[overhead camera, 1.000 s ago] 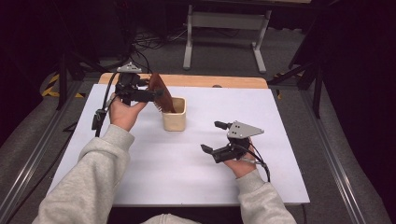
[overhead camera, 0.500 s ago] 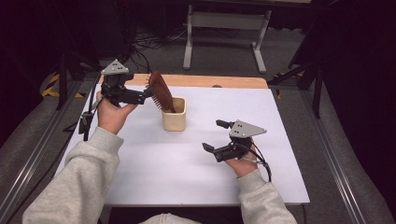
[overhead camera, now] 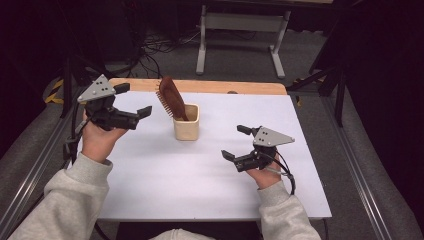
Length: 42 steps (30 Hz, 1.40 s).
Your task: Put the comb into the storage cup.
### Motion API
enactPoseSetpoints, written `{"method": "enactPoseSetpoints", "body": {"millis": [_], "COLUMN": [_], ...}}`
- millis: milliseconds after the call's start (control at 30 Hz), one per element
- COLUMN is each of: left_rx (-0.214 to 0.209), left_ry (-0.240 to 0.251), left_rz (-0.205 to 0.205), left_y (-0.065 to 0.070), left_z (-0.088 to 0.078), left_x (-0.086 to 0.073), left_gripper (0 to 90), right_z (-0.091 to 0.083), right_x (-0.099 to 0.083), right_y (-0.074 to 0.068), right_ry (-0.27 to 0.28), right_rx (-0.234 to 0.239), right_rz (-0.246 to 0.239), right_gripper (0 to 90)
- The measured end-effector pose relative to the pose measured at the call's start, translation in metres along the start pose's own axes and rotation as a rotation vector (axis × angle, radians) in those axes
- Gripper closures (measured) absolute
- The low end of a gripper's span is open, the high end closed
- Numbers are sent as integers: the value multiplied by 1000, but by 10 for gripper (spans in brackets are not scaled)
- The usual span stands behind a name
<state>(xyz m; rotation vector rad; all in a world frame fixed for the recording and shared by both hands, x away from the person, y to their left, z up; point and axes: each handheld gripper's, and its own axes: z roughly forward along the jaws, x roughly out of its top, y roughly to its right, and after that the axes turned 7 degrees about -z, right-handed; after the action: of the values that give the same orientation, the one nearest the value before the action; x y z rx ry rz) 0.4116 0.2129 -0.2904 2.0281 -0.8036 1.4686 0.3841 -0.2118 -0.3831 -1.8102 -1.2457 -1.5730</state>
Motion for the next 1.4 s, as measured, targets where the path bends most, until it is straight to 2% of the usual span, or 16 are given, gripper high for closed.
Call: {"method": "enactPoseSetpoints", "body": {"millis": [133,333,533,600,633,733,767,900,1067,1400], "left_rx": [-28,-34,-92,-79,-69,-66,-74,-77,-80,-88], "left_ry": [7,14,25,22,19,15,16,12,-2,-16], "left_rz": [-16,-15,-67,-63,-59,-68,-73,-70,-93,-124], "left_y": [4,8,5,5,5,4,4,3,-1,-3], "left_z": [-11,-22,-31,-32,-34,-34,-35,-34,-32,-28], "left_x": [-12,-28,-55,-59,-67,-76,-85,-97,-119,-149], "left_gripper": [4,5,6,7,7,12,14,13,13,14], "right_z": [-3,-7,-12,-13,-14,-16,-17,-19,-23,-30], "right_x": [1,1,0,-2,-2,-5,-5,-8,-15,-27], "right_y": [1,1,2,1,1,1,1,0,-3,-6], "right_ry": [1,-1,-7,-15,-16,-23,-22,-29,-35,-37], "right_rx": [-4,-11,-14,-17,-18,-19,-21,-24,-29,-36], "right_rz": [1,0,5,4,4,11,11,14,17,22], "right_gripper": [38,38,36,36,35,34,34,33,32,29]}}
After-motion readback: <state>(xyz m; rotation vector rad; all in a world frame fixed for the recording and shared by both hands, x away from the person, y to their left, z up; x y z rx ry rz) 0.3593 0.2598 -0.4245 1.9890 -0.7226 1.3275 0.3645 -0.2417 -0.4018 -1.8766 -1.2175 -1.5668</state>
